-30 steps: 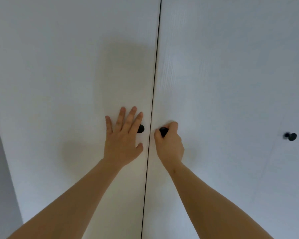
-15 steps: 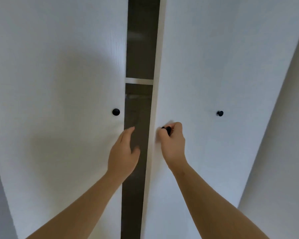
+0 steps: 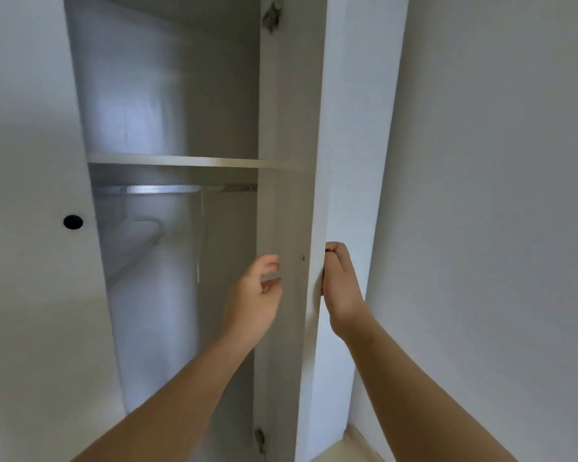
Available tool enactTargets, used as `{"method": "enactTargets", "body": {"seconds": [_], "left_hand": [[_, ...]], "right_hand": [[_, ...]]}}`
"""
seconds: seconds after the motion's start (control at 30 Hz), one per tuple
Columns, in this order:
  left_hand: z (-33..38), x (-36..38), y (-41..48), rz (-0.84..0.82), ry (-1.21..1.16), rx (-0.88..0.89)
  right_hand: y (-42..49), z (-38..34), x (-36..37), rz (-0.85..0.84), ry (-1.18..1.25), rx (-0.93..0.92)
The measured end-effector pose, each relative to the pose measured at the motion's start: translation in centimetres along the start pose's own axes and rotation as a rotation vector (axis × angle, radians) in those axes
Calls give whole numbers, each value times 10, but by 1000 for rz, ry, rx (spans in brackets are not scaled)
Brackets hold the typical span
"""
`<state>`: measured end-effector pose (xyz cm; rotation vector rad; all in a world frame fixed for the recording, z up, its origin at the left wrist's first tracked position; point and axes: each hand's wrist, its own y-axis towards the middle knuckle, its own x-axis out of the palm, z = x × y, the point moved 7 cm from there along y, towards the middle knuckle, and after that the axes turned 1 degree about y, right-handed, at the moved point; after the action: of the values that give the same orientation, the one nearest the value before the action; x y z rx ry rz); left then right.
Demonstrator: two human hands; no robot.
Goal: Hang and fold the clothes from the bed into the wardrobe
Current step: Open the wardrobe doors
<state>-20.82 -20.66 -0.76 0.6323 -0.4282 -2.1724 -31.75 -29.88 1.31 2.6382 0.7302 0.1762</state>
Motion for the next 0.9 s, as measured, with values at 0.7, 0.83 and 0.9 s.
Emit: {"method": "enactTargets", "body": {"seconds": [0.7,0.83,0.9], "left_hand": [[29,125,-21,-114,-107,-86],[18,94,-24,-28,-61,-101],[8,70,-25,8,-34,-123]], "right_hand": [[-14,16,-140,383,46,-20],[-19,10,-101,232,-57,-136],[-16,14,-70,108,-94,-114]]}}
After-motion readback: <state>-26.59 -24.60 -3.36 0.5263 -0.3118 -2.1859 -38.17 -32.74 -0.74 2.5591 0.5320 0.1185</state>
